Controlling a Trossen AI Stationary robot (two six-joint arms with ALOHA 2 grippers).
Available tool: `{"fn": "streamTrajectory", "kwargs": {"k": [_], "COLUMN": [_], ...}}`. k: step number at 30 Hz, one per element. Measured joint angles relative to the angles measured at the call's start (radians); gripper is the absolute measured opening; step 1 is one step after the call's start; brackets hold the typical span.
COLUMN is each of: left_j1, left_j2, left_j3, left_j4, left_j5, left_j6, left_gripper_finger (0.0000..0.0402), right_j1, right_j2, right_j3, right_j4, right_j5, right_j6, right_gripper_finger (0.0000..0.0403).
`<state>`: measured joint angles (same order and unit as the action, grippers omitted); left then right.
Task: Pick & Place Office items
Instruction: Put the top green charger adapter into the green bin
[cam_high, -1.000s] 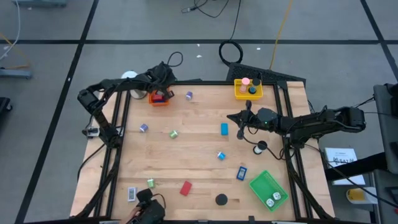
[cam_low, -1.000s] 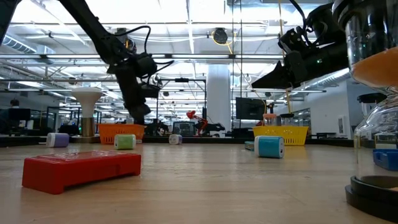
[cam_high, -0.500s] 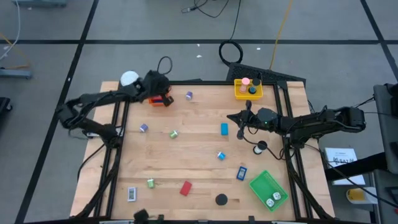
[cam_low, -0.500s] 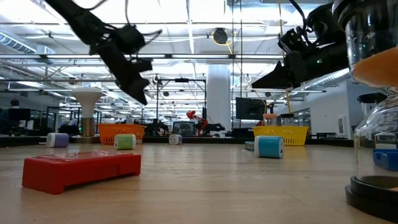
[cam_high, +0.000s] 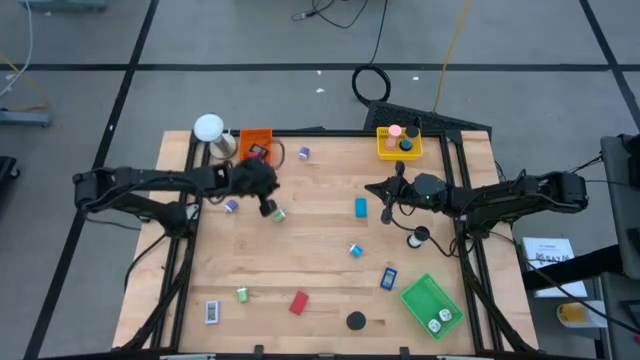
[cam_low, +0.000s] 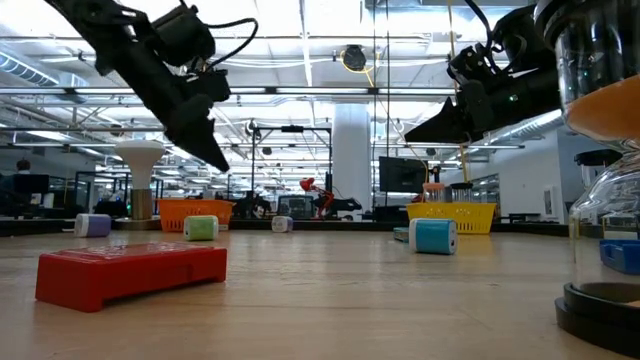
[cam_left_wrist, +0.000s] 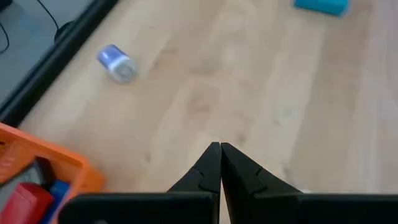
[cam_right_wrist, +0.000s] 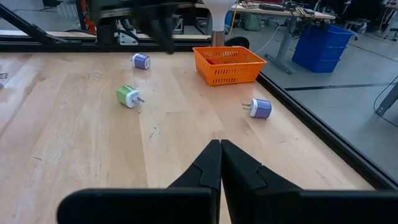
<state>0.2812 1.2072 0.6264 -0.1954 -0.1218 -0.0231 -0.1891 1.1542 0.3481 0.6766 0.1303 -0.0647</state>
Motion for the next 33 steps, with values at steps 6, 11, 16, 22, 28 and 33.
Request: {"fn": "streamTrajectory", "kwargs": {"k": [6, 11, 16, 22, 28, 33], "left_j1": [-0.155, -0.209, -0.257, -0.294, -0.294, -0.295], "left_j2": [0.000, 0.017, 0.018, 0.048, 0.151, 0.236], "left_j3": [0.000, 0.000, 0.000, 0.000, 0.000, 0.000], "left_j4": [-0.063, -0.179, -0.214, -0.151, -0.137, -0.039], "left_j5": [-0.172, -0.140, -0.141, -0.141, -0.182, -0.133], "left_j6": [-0.148, -0.368, -0.457, -0.486, -0.483, -0.448], "left_gripper_finger": [0.0062, 0.0122, 0.0191, 0.0251, 0.0263, 0.0253], "right_j1": [0.000, 0.000, 0.000, 0.000, 0.001, 0.001], "right_j2": [0.000, 0.000, 0.000, 0.000, 0.000, 0.000], "right_j3": [0.000, 0.000, 0.000, 0.000, 0.000, 0.000], "right_j4": [0.000, 0.000, 0.000, 0.000, -0.001, -0.007], "right_j5": [0.000, 0.000, 0.000, 0.000, -0.002, -0.001], "right_j6": [0.000, 0.000, 0.000, 0.001, 0.001, 0.001], "right_gripper_finger": [0.0000, 0.0000, 0.0000, 0.0000, 0.0000, 0.0000]}}
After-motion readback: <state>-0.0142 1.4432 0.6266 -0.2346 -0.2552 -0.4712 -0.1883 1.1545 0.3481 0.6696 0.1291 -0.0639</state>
